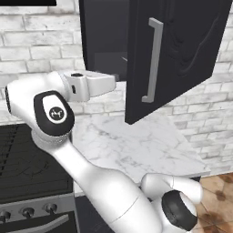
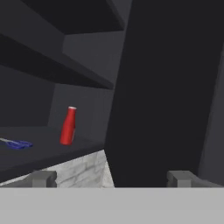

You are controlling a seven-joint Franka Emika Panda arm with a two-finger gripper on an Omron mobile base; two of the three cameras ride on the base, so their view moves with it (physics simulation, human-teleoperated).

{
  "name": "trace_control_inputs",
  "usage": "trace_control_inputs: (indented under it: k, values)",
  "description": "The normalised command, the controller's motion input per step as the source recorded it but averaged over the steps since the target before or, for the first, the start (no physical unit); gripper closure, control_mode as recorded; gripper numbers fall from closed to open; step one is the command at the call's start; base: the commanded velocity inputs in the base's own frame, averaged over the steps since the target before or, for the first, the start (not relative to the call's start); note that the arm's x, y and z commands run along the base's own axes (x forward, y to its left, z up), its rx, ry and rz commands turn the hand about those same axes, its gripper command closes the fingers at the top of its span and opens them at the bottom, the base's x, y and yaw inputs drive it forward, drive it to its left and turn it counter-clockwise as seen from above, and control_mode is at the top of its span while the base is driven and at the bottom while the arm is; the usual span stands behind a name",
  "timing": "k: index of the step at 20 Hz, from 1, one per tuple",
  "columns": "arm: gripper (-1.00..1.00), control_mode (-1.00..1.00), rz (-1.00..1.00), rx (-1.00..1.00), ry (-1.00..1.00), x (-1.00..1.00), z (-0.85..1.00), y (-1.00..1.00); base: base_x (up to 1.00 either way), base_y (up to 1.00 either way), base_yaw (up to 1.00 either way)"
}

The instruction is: The dining table condiment station is running low on ketchup. Refill the condiment station by opening the cabinet and taking the ketchup from the cabinet and placing it on the dining table.

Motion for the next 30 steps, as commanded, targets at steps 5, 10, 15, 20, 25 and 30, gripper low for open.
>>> trace_control_inputs:
  k: [5, 10, 15, 20, 25, 30]
  values:
    - [-1.0, -1.0, 0.0, 0.0, 0.0, 0.4, -0.02, -0.04, 0.0, 0.0, 0.0]
    - [-1.0, -1.0, 0.0, 0.0, 0.0, 0.29, 0.0, -0.15, 0.0, 0.0, 0.0]
    - [-1.0, -1.0, -0.02, 0.0, 0.0, 0.28, 0.0, -0.18, 0.0, 0.0, 0.0]
    - [-1.0, -1.0, -0.04, 0.0, 0.0, 0.1, 0.0, -0.31, 0.0, 0.0, 0.0]
    - [-1.0, -1.0, -0.09, 0.0, 0.0, -0.32, 0.02, -0.69, 0.0, 0.0, 0.0]
    - [-1.0, -1.0, -0.13, 0.04, 0.0, -0.78, 0.15, -0.93, 0.0, 0.0, 0.0]
